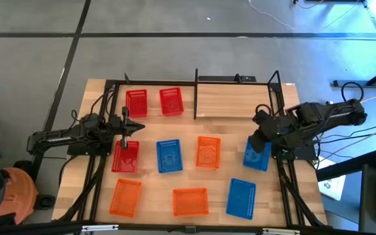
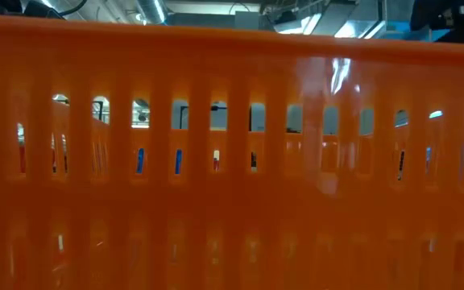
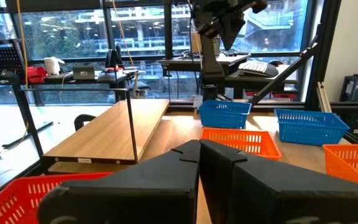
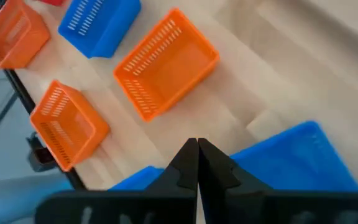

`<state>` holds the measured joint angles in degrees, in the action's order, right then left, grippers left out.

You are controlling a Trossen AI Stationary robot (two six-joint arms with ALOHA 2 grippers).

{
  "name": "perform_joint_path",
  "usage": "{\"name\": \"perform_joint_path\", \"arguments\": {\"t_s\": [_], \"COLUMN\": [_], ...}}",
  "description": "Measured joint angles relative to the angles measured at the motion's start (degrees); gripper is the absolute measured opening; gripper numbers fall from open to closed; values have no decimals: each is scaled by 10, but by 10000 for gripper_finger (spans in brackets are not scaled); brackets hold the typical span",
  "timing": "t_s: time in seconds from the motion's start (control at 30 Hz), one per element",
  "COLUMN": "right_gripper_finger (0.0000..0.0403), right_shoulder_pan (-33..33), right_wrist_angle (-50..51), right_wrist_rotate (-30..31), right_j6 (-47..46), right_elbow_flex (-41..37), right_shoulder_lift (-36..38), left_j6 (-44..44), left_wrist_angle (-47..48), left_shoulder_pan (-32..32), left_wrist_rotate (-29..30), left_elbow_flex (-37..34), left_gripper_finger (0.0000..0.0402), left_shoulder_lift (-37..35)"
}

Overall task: Stack baskets on shelf by color
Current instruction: Put the top right blue basket on the shelf

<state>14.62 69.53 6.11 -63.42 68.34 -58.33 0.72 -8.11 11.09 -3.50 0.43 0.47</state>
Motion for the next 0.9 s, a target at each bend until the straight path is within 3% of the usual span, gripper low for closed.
{"name": "perform_joint_path", "arguments": {"t_s": [0.23,0.43,0.67,0.9], "right_gripper_finger": [6,58,129,138], "right_shoulder_pan": [-45,-70,-104,-129], "right_wrist_angle": [12,12,50,90], "right_wrist_rotate": [-119,-136,-154,-161], "right_j6": [-40,-41,-124,-217], "right_elbow_flex": [6,6,6,-25], "right_shoulder_lift": [-37,-76,-138,-186], "left_j6": [14,14,14,14], "left_wrist_angle": [-6,-6,-6,3], "left_shoulder_pan": [0,0,0,0], "left_wrist_rotate": [23,24,24,20], "left_elbow_flex": [0,13,25,30], "left_gripper_finger": [0,0,0,0], "left_shoulder_lift": [0,0,0,0]}}
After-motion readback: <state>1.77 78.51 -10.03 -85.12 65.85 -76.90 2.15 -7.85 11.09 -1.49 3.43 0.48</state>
